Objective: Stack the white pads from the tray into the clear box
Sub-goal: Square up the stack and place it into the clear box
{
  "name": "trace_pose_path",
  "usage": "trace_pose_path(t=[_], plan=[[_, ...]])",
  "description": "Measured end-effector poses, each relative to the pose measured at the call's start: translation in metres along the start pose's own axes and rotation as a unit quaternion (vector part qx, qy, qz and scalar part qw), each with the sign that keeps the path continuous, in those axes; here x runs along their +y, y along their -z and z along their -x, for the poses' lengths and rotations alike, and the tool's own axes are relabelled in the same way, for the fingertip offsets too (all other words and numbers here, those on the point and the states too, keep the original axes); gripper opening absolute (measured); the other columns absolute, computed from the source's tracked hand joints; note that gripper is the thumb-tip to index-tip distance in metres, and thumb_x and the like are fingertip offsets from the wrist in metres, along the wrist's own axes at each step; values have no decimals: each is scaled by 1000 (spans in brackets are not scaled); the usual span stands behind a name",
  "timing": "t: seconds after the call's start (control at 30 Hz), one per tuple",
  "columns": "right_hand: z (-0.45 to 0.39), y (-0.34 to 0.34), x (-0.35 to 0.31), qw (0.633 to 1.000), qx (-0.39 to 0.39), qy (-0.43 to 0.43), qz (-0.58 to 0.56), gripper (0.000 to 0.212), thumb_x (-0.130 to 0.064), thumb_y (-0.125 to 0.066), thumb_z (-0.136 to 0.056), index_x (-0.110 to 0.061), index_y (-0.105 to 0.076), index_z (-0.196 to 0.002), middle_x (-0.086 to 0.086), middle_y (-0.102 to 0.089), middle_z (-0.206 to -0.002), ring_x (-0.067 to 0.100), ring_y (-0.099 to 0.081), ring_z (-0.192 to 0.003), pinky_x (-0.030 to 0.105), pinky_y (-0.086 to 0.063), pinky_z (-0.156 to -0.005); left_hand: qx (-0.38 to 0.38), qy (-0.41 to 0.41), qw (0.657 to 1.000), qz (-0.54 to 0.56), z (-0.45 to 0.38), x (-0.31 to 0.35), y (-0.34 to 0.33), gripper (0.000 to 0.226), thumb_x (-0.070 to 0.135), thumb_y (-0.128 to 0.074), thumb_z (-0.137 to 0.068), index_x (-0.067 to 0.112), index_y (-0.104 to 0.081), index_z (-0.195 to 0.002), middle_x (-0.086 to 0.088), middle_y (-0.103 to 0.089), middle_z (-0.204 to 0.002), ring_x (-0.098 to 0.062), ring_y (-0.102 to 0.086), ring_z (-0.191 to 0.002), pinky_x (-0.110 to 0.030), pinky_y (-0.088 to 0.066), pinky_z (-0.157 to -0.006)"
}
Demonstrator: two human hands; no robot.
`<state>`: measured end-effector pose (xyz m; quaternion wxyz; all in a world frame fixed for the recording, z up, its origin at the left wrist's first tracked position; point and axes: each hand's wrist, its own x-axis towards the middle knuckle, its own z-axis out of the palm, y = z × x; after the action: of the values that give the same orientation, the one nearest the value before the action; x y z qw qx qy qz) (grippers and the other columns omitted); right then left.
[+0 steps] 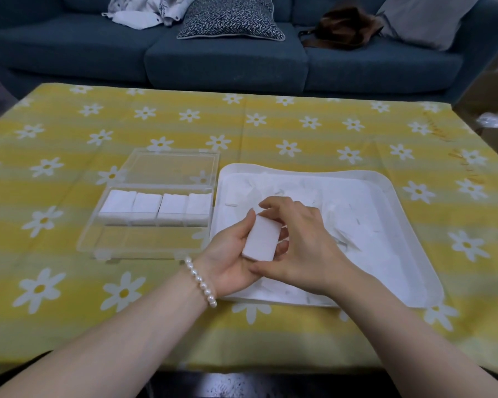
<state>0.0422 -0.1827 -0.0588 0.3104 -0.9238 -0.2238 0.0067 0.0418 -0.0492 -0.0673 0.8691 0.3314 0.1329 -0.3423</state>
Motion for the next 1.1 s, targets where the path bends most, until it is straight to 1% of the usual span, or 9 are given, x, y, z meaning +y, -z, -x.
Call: trace_pose_path(t=[0.23,0.4,0.57,0.67,0.73,0.83,0.93,1.0,1.1], plan=[[1,-2,3,1000,3,19,0,76,-43,-70,-57,-28,-40,-125,-20,-47,-107,10,-46,-109,27,-27,-94,-1,-1,1000,-6,-4,-2,3,56,54,-25,-97,14,-63,-107,-9,-68,-82,-21,-65,-64,-24,-53,-52],[0,-1,2,1000,-9,2,-9,83,-43,-73,-55,-31,-36,-128,-17,-53,-110,5,-44,-108,23,-21,-96,-4,7,1000,0,-6,-1,6,63,58,-28,-94,16,-75,-89,-5,-56,-74,-15,-51,-57,-21,-46,-48],[0,0,5,1000,-4,17,9,88,-44,-76,-57,-27,-34,-133,-22,-43,-109,10,-45,-113,27,-23,-98,-41,15,999,-5,0,3,-1,78,68,-20,-90,12,-75,-93,-8,-67,-76,-19,-63,-60,-21,-48,-45],[0,2,2,999,-37,8,9,98,-49,-78,-56,-32,-28,-138,-19,-46,-123,6,-38,-118,25,-20,-101,-40,19,998,-35,-1,1,1,65,65,-34,-87,11,-69,-96,-6,-63,-75,-16,-63,-62,-22,-48,-47],[1,10,2,997,-47,-17,-51,99,-54,-79,-54,-37,-29,-138,-18,-43,-132,1,-36,-119,24,-21,-105,-31,31,998,-43,-3,1,5,54,57,-48,-85,9,-63,-105,-4,-58,-80,-14,-59,-67,-23,-49,-52],[-2,29,16,987,46,-65,-139,63,-58,-69,-63,-35,-50,-119,-16,-55,-120,1,-50,-109,10,-34,-91,5,33,999,8,-6,5,12,37,31,-57,-81,5,-61,-107,-4,-58,-75,-13,-58,-58,-25,-54,-54],[-6,47,41,977,125,-149,-90,4,-25,-66,-84,-25,-63,-87,-13,-63,-85,12,-59,-85,15,-40,-66,24,11,999,43,-5,11,11,24,17,-53,-83,6,-61,-102,-2,-58,-69,-11,-55,-52,-22,-51,-50],[-5,50,56,972,100,-210,-40,12,-12,-61,-85,-22,-64,-79,-15,-59,-73,15,-57,-79,21,-38,-62,37,-3,998,56,-5,15,12,17,16,-50,-86,8,-61,-97,-1,-56,-67,-10,-52,-50,-19,-49,-48],[-5,42,61,971,12,-239,1,11,-10,-62,-83,-21,-65,-81,-10,-58,-72,14,-55,-76,22,-37,-62,52,-18,997,53,-3,21,13,15,19,-44,-95,12,-58,-94,0,-54,-66,-9,-51,-49,-17,-44,-42]])
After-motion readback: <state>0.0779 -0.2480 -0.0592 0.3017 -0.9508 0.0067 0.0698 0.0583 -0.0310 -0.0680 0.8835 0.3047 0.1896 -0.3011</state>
